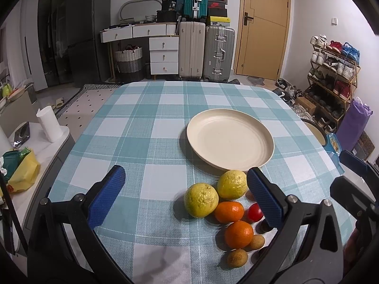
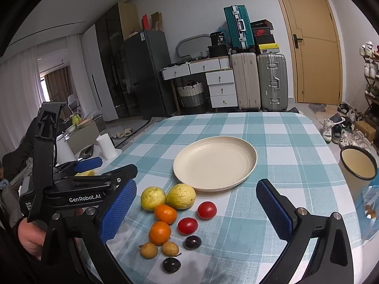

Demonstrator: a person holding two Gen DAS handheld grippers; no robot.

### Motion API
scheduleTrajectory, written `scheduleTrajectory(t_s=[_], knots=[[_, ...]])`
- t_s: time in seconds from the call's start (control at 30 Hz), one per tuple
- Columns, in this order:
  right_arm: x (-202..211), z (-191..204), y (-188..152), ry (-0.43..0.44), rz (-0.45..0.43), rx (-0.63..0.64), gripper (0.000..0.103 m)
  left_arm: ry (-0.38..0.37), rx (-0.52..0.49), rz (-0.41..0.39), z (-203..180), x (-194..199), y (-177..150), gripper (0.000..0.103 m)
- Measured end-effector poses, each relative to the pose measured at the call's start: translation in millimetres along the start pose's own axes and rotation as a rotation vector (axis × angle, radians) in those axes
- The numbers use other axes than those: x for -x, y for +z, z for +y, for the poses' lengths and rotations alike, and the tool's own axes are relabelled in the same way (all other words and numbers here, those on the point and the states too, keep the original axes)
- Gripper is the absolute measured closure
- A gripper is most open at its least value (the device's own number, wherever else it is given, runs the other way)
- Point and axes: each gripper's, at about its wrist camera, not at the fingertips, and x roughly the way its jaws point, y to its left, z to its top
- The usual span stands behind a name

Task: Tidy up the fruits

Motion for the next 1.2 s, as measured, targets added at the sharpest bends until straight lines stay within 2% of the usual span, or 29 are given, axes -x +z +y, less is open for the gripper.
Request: scheduleTrajectory(t_s=[1.2], knots=[[2.5,-2.1,-0.8,-0.005,-0.025,0.004,0.0,0.0,0.013,0.034,5.6,-7.9,-4.9,0.0]])
